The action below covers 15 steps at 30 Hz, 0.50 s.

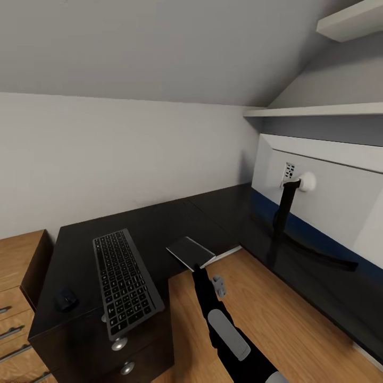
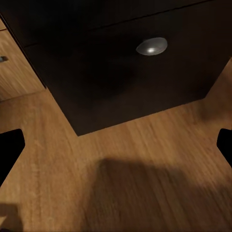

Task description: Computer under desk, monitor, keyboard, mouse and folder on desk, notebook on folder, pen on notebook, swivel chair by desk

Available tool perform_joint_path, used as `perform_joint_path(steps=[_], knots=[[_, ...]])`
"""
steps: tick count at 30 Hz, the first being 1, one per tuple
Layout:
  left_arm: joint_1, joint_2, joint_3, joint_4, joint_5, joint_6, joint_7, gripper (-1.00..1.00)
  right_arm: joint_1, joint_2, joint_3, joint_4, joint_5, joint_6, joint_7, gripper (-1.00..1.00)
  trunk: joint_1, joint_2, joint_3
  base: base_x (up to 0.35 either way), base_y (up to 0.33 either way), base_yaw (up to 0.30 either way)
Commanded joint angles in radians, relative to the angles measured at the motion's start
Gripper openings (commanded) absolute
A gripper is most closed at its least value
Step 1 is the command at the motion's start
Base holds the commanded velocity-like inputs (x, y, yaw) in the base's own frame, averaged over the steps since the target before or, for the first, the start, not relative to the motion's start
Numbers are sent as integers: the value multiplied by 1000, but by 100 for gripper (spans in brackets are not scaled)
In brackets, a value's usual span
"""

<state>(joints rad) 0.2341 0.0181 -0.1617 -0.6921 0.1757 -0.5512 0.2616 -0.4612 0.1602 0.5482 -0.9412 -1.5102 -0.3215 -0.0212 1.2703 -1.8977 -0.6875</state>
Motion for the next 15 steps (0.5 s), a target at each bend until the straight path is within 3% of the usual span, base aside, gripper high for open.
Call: perform_joint_path(steps=[1,15], knots=[[0,2,-8,-1,10,-3,7,100,-1,-1,6,15,-27,-8,-2,-100,0,0,-1,0,0,0],[0,2,-8,0,10,-1,7,100,-1,-1,6,15,-26,-8,-6,-100,0,0,-1,0,0,0]])
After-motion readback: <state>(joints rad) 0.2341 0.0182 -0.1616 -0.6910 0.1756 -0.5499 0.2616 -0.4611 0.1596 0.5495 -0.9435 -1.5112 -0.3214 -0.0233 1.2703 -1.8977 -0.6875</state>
